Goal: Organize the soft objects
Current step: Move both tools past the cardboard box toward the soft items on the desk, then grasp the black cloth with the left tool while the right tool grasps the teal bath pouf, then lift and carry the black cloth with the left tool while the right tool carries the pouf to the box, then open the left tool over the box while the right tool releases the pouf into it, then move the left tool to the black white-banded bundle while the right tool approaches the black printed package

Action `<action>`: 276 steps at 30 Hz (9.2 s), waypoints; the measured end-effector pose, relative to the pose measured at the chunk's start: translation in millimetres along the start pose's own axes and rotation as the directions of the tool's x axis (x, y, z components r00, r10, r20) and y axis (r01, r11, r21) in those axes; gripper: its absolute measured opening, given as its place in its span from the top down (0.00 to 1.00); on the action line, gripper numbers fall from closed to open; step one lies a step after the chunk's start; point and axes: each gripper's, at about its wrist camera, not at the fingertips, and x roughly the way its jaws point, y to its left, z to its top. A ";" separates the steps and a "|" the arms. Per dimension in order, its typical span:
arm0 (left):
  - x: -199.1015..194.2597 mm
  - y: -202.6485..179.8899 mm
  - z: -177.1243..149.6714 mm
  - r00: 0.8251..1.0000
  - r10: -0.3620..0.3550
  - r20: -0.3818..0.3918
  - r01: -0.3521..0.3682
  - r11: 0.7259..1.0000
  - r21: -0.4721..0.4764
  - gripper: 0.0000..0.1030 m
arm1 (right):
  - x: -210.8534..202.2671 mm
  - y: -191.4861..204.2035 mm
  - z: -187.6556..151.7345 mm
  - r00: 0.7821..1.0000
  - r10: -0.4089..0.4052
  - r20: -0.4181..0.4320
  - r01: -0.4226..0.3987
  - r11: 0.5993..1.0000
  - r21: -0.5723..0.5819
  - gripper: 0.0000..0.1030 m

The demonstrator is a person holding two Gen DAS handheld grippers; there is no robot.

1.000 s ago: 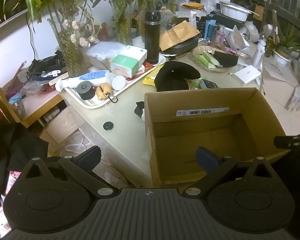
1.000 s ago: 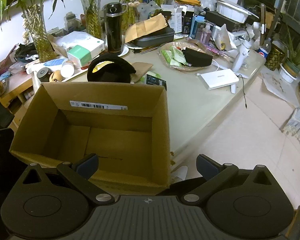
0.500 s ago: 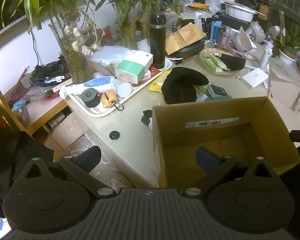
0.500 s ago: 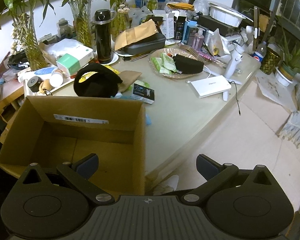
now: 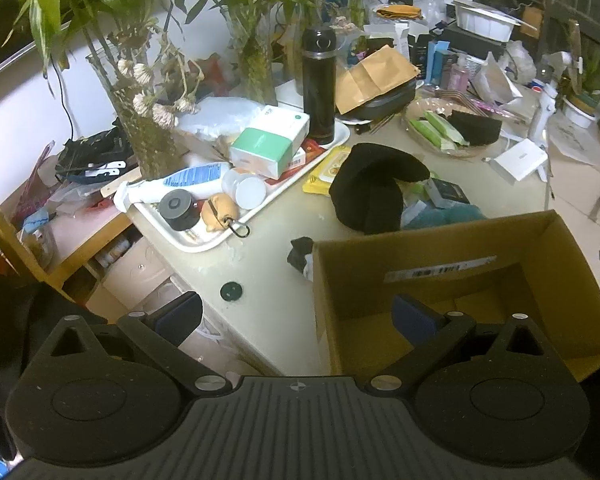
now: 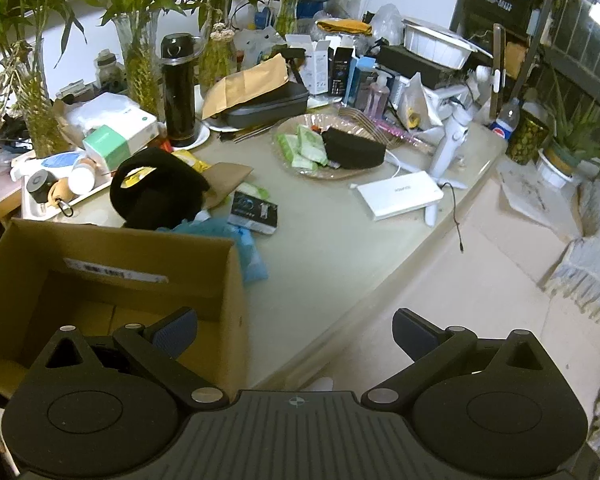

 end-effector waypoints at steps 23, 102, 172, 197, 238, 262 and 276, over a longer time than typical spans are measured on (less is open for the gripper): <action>34.7 11.8 38.3 0.999 -0.038 0.029 0.036 0.998 0.051 0.00 | 33.7 -17.2 36.9 0.995 0.099 0.029 -0.099 0.995 -0.021 0.00; 82.5 12.3 120.1 0.876 -0.352 0.329 0.294 0.932 0.214 0.88 | 207.4 -16.1 102.0 0.723 0.646 -0.246 -0.604 0.763 0.229 0.18; -26.9 5.4 36.4 0.954 -0.299 -0.010 0.299 0.954 0.031 0.87 | -73.1 -13.2 71.7 0.803 0.577 0.148 -0.569 0.817 -0.099 0.97; -25.4 28.9 6.5 0.970 -0.242 0.022 0.243 0.970 -0.023 0.26 | -43.8 -3.2 34.4 0.869 0.494 0.026 -0.489 0.866 -0.107 0.00; -0.1 44.3 -0.3 0.979 -0.205 -0.007 0.205 0.978 -0.046 0.26 | -10.3 -5.6 23.5 0.910 0.411 -0.050 -0.413 0.907 -0.079 0.00; 15.5 40.0 31.2 0.988 -0.149 0.032 0.149 0.989 0.003 0.26 | 6.5 -16.7 36.1 0.924 0.381 -0.039 -0.383 0.922 -0.051 0.00; 54.4 76.5 48.0 0.983 -0.179 0.031 0.181 0.979 -0.096 0.26 | 29.3 -42.1 50.4 0.927 0.374 -0.002 -0.374 0.927 0.016 0.00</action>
